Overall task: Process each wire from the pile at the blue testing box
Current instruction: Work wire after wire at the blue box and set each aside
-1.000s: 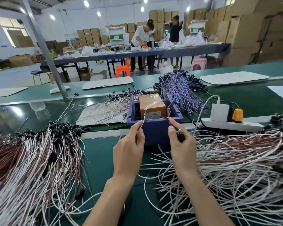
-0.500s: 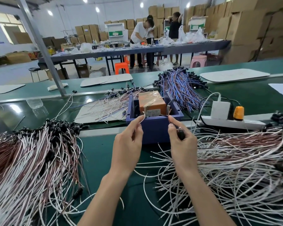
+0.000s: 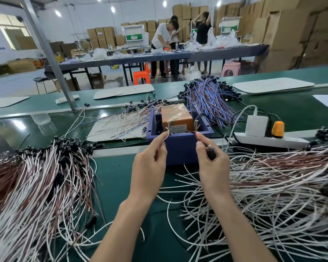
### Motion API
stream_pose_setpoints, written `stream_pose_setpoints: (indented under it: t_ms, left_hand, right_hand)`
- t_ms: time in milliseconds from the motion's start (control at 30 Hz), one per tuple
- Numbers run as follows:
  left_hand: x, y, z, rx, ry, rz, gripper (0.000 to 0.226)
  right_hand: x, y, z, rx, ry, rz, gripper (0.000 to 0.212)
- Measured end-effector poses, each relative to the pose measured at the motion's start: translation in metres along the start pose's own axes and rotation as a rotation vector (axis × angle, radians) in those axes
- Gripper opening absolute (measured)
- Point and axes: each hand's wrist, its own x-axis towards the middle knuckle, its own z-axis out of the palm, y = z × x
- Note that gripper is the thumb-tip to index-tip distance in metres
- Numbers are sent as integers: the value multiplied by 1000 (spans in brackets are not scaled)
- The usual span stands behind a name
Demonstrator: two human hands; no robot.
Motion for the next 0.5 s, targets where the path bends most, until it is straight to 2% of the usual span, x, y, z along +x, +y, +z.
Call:
stream_pose_setpoints:
  t_ms: [500]
  left_hand:
    - [0, -2, 2, 8, 0, 16, 33]
  right_hand:
    - [1, -1, 0, 28, -20, 5, 24]
